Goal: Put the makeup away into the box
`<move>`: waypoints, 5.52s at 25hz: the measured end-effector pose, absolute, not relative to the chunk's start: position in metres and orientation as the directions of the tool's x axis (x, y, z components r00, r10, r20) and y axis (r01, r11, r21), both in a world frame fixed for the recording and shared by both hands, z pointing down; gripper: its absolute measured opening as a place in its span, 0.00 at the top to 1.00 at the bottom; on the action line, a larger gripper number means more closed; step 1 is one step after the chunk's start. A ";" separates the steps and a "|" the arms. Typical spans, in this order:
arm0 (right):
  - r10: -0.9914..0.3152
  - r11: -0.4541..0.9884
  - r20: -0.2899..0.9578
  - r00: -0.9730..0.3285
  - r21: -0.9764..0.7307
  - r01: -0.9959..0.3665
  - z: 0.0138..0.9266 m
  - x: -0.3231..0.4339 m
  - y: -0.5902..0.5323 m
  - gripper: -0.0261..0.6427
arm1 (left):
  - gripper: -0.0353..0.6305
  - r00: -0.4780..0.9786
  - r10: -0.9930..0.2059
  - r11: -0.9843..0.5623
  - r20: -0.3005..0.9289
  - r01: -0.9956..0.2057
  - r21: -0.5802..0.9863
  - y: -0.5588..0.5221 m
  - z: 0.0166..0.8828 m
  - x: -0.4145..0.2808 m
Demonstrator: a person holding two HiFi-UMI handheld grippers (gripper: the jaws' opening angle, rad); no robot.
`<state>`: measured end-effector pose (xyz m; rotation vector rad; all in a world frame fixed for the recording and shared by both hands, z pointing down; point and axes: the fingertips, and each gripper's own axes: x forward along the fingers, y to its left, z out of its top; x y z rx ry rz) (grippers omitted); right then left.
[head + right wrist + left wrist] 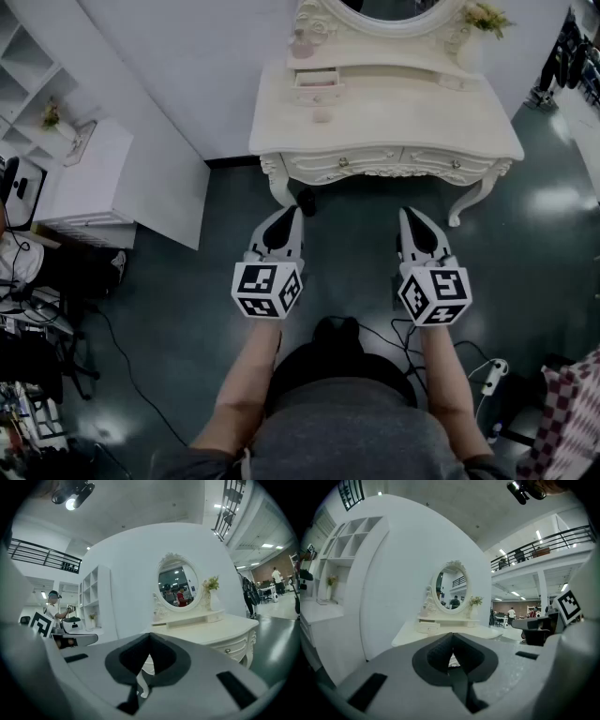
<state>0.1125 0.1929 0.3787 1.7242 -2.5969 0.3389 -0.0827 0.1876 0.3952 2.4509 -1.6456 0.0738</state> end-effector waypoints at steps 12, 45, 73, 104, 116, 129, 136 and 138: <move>-0.901 0.401 0.092 -0.424 -0.199 -0.894 0.378 0.130 0.203 0.96 | 0.94 0.361 -0.922 -0.350 0.142 -0.932 0.094 0.196 0.395 -0.057; -0.897 0.395 0.123 -0.424 -0.204 -0.895 0.382 0.128 0.089 0.95 | 0.70 0.365 -0.910 -0.362 0.195 -0.931 0.055 0.074 0.407 -0.064; -0.942 0.260 0.166 -0.291 -0.188 -0.947 0.380 0.084 -0.086 0.95 | 0.59 0.517 -0.806 -0.513 0.289 -0.853 0.096 -0.124 0.447 -0.091; -0.953 0.231 0.147 -0.264 -0.205 -0.951 0.377 0.109 -0.149 0.95 | 0.59 0.574 -0.685 -0.616 0.449 -0.785 0.065 -0.184 0.504 -0.048; -0.953 0.214 0.163 -0.254 -0.227 -0.950 0.385 0.122 -0.165 0.95 | 0.59 0.561 -0.608 -0.651 0.562 -0.758 0.053 -0.192 0.542 -0.030; -0.946 0.216 0.190 -0.262 -0.233 -0.948 0.393 0.123 -0.177 0.95 | 0.59 0.516 -0.561 -0.639 0.648 -0.767 0.058 -0.193 0.569 -0.032; -0.944 0.213 0.202 -0.263 -0.236 -0.948 0.396 0.123 -0.183 0.95 | 0.61 0.516 -0.557 -0.646 0.651 -0.761 0.050 -0.194 0.572 -0.030; -0.942 0.216 0.203 -0.266 -0.237 -0.947 0.396 0.122 -0.185 0.95 | 0.62 0.515 -0.556 -0.647 0.652 -0.761 0.049 -0.193 0.575 -0.031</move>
